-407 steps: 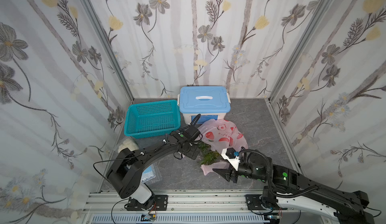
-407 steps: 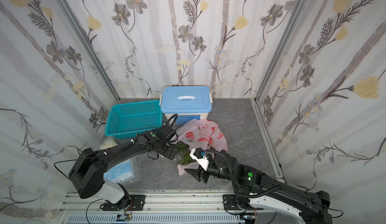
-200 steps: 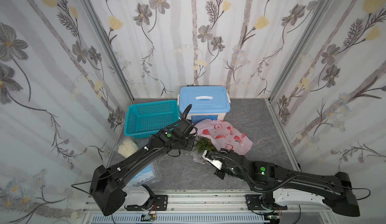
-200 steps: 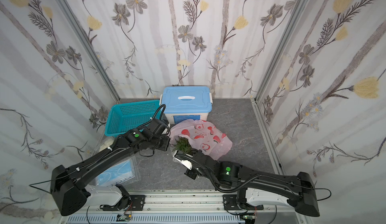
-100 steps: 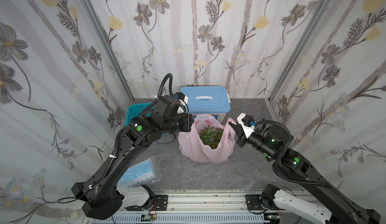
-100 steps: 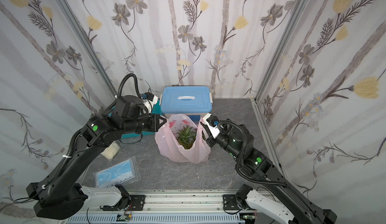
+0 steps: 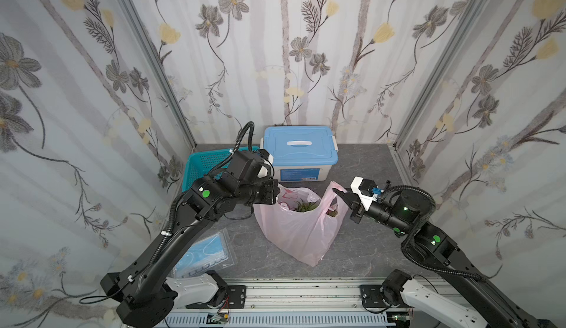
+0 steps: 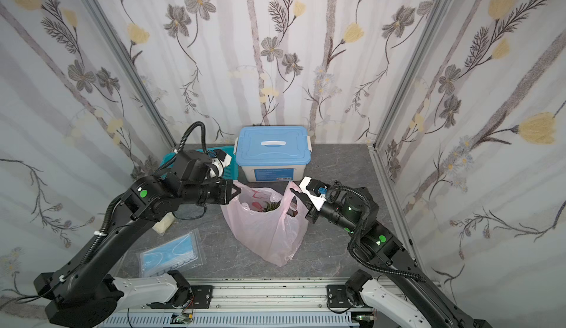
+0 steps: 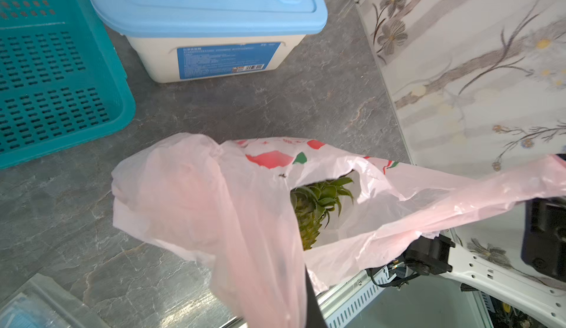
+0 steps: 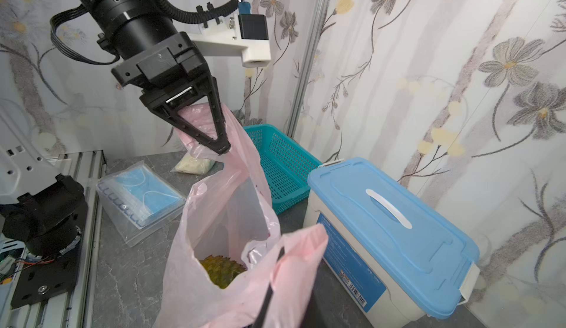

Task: Place the pineapple into a plastic bag & tie a knot
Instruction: Adjust the plastic bag at the center of the board.

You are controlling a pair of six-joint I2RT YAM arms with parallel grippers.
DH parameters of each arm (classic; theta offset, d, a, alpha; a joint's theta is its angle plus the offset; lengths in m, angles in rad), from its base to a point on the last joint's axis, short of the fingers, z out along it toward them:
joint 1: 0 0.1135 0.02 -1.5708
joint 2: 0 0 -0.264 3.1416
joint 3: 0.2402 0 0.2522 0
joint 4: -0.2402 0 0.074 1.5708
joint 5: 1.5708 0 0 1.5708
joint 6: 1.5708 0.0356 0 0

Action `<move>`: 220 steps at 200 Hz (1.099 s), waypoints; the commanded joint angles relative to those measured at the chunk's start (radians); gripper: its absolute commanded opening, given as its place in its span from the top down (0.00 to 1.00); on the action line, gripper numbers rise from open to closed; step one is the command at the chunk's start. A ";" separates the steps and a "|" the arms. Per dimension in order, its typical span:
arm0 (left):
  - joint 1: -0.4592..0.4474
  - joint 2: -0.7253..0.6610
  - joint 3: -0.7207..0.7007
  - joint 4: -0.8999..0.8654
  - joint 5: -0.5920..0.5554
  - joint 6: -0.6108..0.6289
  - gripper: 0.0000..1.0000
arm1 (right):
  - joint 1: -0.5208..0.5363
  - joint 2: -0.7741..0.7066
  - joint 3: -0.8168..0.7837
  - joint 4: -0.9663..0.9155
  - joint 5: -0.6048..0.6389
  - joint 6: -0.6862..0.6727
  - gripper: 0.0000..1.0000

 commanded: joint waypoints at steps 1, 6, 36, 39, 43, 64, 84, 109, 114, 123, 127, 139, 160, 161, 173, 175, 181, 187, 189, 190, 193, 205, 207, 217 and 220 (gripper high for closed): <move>0.005 0.020 0.091 0.054 -0.027 0.010 1.00 | -0.032 0.059 0.067 0.108 -0.037 -0.053 1.00; 0.005 0.038 0.129 0.057 -0.028 0.019 1.00 | -0.042 0.081 0.096 0.106 -0.053 -0.063 1.00; 0.005 0.141 0.284 0.077 -0.052 0.056 1.00 | -0.076 0.181 0.227 0.124 -0.114 -0.108 1.00; 0.005 0.148 0.288 0.082 -0.055 0.061 1.00 | -0.080 0.187 0.235 0.124 -0.118 -0.112 1.00; 0.005 0.154 0.296 0.086 -0.057 0.062 1.00 | -0.083 0.195 0.246 0.122 -0.124 -0.117 1.00; 0.005 0.174 0.292 0.096 -0.048 0.053 1.00 | -0.094 0.212 0.266 0.093 -0.146 -0.127 1.00; 0.005 0.154 0.188 0.135 -0.013 0.008 1.00 | -0.094 0.199 0.219 0.050 -0.164 -0.125 1.00; 0.005 0.089 -0.018 0.234 0.036 -0.055 1.00 | -0.096 0.147 0.070 0.054 -0.167 -0.107 1.00; 0.005 0.079 -0.052 0.246 0.042 -0.054 1.00 | -0.096 0.138 0.042 0.059 -0.165 -0.101 1.00; 0.006 0.063 -0.089 0.253 0.038 -0.046 1.00 | -0.096 0.123 0.008 0.066 -0.166 -0.089 1.00; 0.005 0.057 -0.098 0.252 0.033 -0.038 1.00 | -0.096 0.117 -0.001 0.064 -0.167 -0.086 1.00; 0.006 0.053 -0.112 0.247 0.016 0.000 0.98 | -0.097 0.108 -0.010 0.050 -0.171 -0.081 1.00; 0.016 0.013 -0.108 0.246 -0.017 0.103 0.60 | -0.100 0.099 0.000 0.019 -0.183 -0.094 1.00; 0.017 0.012 -0.108 0.247 -0.017 0.109 0.58 | -0.100 0.099 0.000 0.018 -0.183 -0.094 1.00; 0.037 -0.009 -0.113 0.249 -0.025 0.191 0.34 | -0.104 0.095 0.007 0.003 -0.192 -0.101 1.00; 0.041 -0.014 -0.116 0.249 -0.027 0.203 0.31 | -0.104 0.094 0.008 -0.001 -0.193 -0.101 1.00; 0.060 -0.031 -0.127 0.252 -0.020 0.251 0.24 | -0.106 0.094 0.012 -0.008 -0.194 -0.106 1.00; 0.082 -0.051 -0.134 0.257 -0.002 0.301 0.19 | -0.109 0.093 0.015 -0.014 -0.197 -0.109 1.00; 0.090 -0.058 -0.147 0.260 0.007 0.319 0.18 | -0.109 0.092 0.016 -0.016 -0.197 -0.109 1.00; 0.094 -0.063 -0.156 0.262 0.013 0.328 0.17 | -0.110 0.092 0.017 -0.017 -0.197 -0.109 1.00; 0.105 -0.072 -0.169 0.267 0.031 0.357 0.16 | -0.112 0.091 0.017 -0.019 -0.198 -0.110 1.00; 0.140 -0.132 -0.215 0.284 0.106 0.485 0.13 | -0.115 0.091 0.021 -0.024 -0.204 -0.113 1.00; 0.143 -0.142 -0.220 0.285 0.111 0.504 0.12 | -0.117 0.091 0.022 -0.026 -0.206 -0.113 1.00; 0.160 -0.190 -0.249 0.293 0.118 0.586 0.11 | -0.120 0.092 0.025 -0.030 -0.212 -0.115 1.00; 0.165 -0.206 -0.254 0.296 0.119 0.607 0.10 | -0.121 0.092 0.027 -0.032 -0.214 -0.115 1.00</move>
